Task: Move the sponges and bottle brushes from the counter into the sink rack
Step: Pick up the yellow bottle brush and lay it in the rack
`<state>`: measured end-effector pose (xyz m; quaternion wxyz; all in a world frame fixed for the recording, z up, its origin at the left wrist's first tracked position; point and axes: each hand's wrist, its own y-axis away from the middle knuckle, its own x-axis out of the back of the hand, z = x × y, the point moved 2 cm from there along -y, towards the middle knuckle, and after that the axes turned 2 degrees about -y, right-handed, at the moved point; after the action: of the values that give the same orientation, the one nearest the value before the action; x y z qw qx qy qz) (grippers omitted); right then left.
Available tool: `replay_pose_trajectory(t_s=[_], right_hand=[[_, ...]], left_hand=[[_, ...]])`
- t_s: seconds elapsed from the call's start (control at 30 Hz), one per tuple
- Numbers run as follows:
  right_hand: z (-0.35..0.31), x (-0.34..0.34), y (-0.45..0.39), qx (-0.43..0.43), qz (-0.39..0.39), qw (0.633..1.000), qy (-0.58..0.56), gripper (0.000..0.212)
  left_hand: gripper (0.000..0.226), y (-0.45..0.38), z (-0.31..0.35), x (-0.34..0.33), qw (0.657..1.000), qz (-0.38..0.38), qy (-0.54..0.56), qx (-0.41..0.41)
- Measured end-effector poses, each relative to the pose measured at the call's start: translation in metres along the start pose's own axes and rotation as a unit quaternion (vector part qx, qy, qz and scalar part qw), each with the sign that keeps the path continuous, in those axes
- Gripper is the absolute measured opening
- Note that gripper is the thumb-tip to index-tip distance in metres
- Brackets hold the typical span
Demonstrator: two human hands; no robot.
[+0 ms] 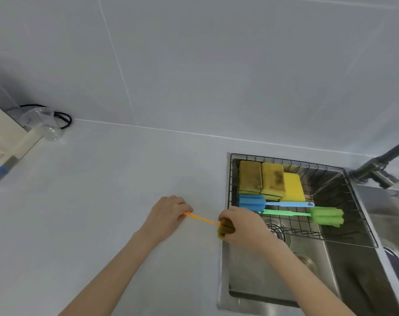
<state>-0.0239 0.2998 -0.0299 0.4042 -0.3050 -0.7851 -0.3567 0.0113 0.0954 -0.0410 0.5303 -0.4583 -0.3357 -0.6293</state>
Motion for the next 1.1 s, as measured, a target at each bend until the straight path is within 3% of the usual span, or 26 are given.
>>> replay_pose_trajectory(t_s=[0.2,0.43,0.7,0.93,1.0,1.1], right_hand=[[0.069,0.016,0.039,-0.045,0.034,0.998,0.032,0.034],[0.14,0.034,0.076,-0.105,0.043,0.992,0.054,0.036],[0.184,0.062,0.078,-0.096,0.104,0.989,0.041,0.04],[0.196,0.06,0.07,-0.079,0.092,0.99,0.073,0.049],[0.192,0.067,0.077,-0.049,0.142,0.983,0.107,0.062],[0.183,0.089,0.098,-0.013,0.316,0.946,0.068,0.073]], left_hand=[[0.024,-0.024,0.07,-0.04,0.998,-0.051,0.021,-0.035],[0.025,-0.067,0.147,-0.076,0.998,-0.005,0.035,-0.054],[0.024,-0.111,0.184,-0.081,0.998,0.051,-0.003,-0.04],[0.03,-0.12,0.18,-0.116,0.999,-0.019,-0.033,0.01],[0.028,-0.12,0.175,-0.12,0.999,-0.02,0.003,0.047],[0.021,-0.12,0.167,-0.117,0.987,0.006,0.111,0.118]])
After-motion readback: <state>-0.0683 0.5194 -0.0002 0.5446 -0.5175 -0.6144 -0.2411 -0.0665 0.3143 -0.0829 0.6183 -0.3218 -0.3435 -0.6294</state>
